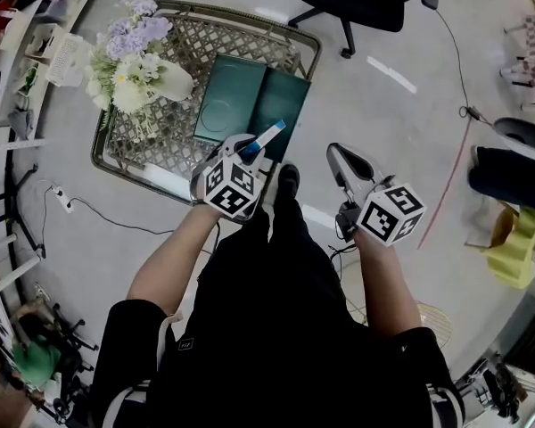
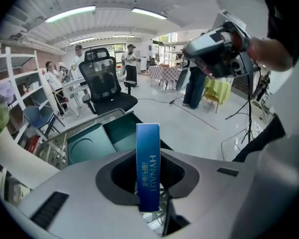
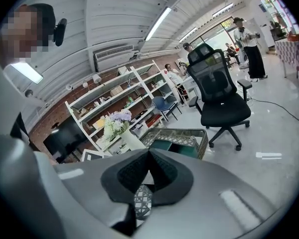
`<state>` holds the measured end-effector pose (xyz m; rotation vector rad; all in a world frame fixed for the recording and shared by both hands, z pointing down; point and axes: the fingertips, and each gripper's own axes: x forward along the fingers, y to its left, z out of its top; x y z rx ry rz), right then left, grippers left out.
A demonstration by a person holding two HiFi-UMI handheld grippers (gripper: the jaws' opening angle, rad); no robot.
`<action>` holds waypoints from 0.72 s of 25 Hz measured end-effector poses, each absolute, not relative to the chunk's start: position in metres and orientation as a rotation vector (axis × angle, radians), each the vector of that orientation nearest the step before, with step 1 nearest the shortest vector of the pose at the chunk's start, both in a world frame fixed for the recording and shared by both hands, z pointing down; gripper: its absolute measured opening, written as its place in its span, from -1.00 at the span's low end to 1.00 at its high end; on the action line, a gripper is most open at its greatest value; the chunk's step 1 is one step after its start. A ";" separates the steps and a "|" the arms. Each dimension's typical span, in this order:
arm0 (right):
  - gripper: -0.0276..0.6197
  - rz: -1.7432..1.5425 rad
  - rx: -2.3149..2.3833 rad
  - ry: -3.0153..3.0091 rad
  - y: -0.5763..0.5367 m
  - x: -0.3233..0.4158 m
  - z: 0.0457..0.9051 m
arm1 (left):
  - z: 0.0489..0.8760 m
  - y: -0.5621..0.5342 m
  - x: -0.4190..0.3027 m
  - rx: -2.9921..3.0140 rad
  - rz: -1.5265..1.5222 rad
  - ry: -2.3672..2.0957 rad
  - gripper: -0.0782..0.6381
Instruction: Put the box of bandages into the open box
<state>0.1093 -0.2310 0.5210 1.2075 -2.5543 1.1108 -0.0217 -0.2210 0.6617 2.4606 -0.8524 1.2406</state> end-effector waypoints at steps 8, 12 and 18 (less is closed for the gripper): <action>-0.89 1.119 1.239 -2.543 -0.227 0.112 0.523 | 0.688 -0.218 -0.023 2.515 1.517 -0.715 -0.55; -0.89 1.121 1.242 -2.543 -0.227 0.112 0.520 | 0.692 -0.202 -0.019 2.523 1.544 -0.625 -0.46; -0.89 1.125 1.242 -2.539 -0.226 0.113 0.514 | 0.686 -0.190 -0.021 2.501 1.484 -0.626 -0.37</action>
